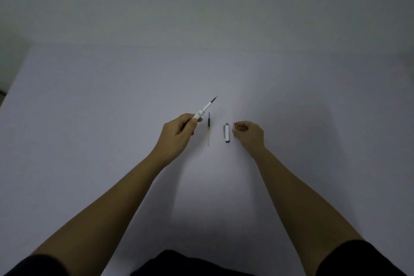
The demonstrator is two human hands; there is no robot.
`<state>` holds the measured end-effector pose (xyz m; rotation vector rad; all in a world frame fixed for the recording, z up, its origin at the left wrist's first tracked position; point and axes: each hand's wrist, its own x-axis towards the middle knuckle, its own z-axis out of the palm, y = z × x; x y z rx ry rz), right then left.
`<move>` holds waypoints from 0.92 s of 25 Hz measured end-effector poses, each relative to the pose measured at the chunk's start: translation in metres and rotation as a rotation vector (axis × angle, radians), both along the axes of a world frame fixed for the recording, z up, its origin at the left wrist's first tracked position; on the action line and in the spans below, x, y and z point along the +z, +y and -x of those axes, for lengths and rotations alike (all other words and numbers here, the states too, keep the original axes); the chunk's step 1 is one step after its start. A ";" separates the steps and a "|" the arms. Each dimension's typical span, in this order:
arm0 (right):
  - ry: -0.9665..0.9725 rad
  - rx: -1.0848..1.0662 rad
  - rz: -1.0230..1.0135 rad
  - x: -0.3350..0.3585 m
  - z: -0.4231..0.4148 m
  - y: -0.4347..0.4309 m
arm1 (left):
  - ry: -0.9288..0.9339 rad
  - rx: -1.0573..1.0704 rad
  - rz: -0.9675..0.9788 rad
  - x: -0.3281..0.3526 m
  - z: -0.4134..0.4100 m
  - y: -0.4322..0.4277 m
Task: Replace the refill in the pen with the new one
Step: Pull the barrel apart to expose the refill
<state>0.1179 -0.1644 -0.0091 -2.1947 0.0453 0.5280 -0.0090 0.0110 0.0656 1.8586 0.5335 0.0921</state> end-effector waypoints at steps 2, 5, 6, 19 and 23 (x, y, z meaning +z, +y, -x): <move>-0.004 -0.017 -0.044 0.009 -0.001 0.005 | -0.034 0.016 0.000 0.007 0.000 0.004; -0.026 -0.007 -0.059 0.022 -0.002 0.010 | -0.072 0.011 -0.010 0.015 0.001 0.009; -0.028 0.001 -0.058 0.020 -0.002 0.010 | -0.072 0.006 -0.009 0.015 0.001 0.008; -0.095 0.231 -0.455 0.086 0.013 0.040 | -0.098 0.004 -0.059 0.017 0.001 0.001; -0.043 0.302 -0.596 0.115 0.023 0.050 | -0.127 -0.013 -0.122 0.023 0.006 -0.003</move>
